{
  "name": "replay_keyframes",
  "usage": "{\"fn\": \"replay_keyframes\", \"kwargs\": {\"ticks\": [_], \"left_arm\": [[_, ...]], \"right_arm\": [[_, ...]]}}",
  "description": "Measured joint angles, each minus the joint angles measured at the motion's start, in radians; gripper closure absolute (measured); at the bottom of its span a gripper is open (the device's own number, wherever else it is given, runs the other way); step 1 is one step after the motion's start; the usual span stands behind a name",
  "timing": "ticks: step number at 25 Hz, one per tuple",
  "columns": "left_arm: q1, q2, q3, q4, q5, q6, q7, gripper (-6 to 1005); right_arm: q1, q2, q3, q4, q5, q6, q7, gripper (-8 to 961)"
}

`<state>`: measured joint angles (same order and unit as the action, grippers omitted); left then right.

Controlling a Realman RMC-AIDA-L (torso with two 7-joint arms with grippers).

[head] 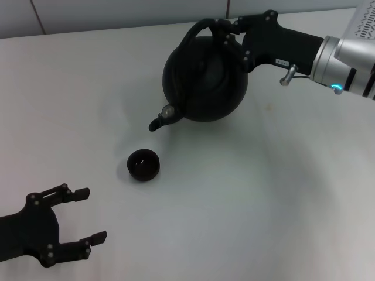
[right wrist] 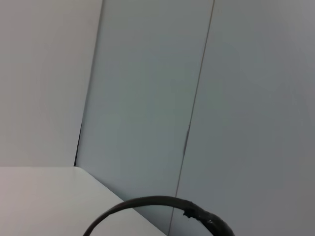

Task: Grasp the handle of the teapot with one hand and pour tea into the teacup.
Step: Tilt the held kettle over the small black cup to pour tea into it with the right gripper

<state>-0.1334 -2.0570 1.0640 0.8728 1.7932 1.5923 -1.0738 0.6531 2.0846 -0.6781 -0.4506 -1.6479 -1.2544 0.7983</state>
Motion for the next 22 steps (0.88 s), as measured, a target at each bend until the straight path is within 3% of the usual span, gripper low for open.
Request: {"fn": "replay_keyframes", "kwargs": {"ticks": [22], "left_arm": [[-0.013, -0.002, -0.020, -0.001, 0.000, -0.007, -0.012, 157]], "right_arm": [[0.015, 0.003, -0.039, 0.006, 0.004, -0.008, -0.039, 843]]}}
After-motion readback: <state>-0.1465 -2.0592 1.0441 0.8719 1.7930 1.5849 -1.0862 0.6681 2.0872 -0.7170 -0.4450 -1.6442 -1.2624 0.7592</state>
